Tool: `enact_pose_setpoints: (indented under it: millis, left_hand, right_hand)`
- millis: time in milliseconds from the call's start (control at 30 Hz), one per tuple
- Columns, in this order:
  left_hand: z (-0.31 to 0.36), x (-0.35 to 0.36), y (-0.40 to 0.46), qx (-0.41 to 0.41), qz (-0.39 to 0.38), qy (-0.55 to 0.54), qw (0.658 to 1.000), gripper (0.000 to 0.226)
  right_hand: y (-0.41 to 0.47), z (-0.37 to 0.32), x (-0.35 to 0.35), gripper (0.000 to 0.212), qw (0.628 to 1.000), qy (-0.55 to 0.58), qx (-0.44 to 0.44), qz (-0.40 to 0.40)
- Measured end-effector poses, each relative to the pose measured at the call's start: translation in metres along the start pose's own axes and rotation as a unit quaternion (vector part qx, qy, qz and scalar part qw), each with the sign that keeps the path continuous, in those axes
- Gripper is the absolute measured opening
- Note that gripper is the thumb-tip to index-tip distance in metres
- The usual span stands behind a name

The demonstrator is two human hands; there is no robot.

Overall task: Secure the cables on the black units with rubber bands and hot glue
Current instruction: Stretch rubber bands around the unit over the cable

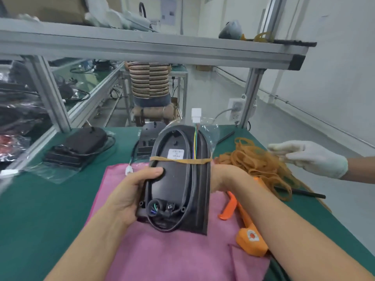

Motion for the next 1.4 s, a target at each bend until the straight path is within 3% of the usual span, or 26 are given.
enact_pose_setpoints:
  millis: [67, 133, 200, 267, 300, 367, 500, 700, 867, 1000, 1167, 1267, 1333, 1400]
  left_hand:
    - [0.016, -0.009, -0.006, 0.043, 0.018, -0.013, 0.999, 0.029]
    - [0.027, -0.021, -0.010, 0.083, 0.042, -0.027, 0.995, 0.024]
    - [0.031, -0.029, -0.013, 0.113, 0.072, -0.032, 0.990, 0.029]
    - [0.030, -0.031, -0.014, 0.136, 0.105, -0.018, 0.985, 0.042]
    - [0.029, -0.031, -0.014, 0.144, 0.121, -0.011, 0.982, 0.046]
    - [0.029, -0.033, -0.015, 0.157, 0.149, -0.005, 0.976, 0.041]
    - [0.028, -0.040, -0.016, 0.169, 0.182, -0.006, 0.969, 0.033]
    - [0.036, -0.039, -0.020, 0.174, 0.168, 0.020, 0.970, 0.041]
    - [0.038, -0.039, -0.018, 0.167, 0.153, 0.028, 0.974, 0.029]
    - [0.028, -0.040, -0.016, 0.146, 0.153, 0.016, 0.977, 0.023]
    - [0.028, -0.024, -0.029, 0.207, 0.115, 0.125, 0.964, 0.058]
    - [0.027, -0.019, -0.039, 0.236, 0.101, 0.312, 0.915, 0.105]
    - [0.025, -0.017, -0.042, 0.256, 0.142, 0.415, 0.861, 0.119]
    - [0.023, -0.017, -0.043, 0.279, 0.180, 0.434, 0.837, 0.120]
  right_hand:
    - [0.001, -0.007, 0.002, 0.015, 0.998, 0.031, -0.051, -0.036]
    - [0.005, 0.004, 0.000, 0.038, 0.975, 0.199, -0.094, -0.018]
    - [0.008, 0.009, 0.003, 0.067, 0.913, 0.380, -0.148, -0.027]
    - [0.003, -0.003, 0.013, 0.104, 0.891, 0.405, -0.195, -0.062]
    - [0.000, -0.014, 0.020, 0.108, 0.890, 0.391, -0.219, -0.082]
    - [0.002, -0.027, 0.033, 0.104, 0.894, 0.366, -0.242, -0.085]
    - [0.010, -0.029, 0.043, 0.106, 0.897, 0.379, -0.228, -0.013]
    - [0.020, -0.026, 0.048, 0.069, 0.875, 0.450, -0.171, 0.050]
    - [0.024, -0.028, 0.049, 0.087, 0.866, 0.463, -0.140, 0.125]
    - [0.022, -0.027, 0.047, 0.097, 0.881, 0.415, -0.123, 0.194]
    - [0.024, -0.022, 0.047, 0.076, 0.866, 0.422, -0.115, 0.242]
    - [0.026, -0.020, 0.049, 0.062, 0.849, 0.467, -0.109, 0.221]
    - [0.027, -0.021, 0.051, 0.059, 0.847, 0.477, -0.096, 0.213]
    - [0.027, -0.022, 0.052, 0.064, 0.849, 0.479, -0.087, 0.207]
Point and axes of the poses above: each hand's wrist, its own y-axis towards the middle knuckle, its own x-axis out of the palm, z = x × y, the point moved 7 cm from there along y, towards the middle knuckle, and after that the axes turned 7 degrees about -x, right-handed, at the moved point
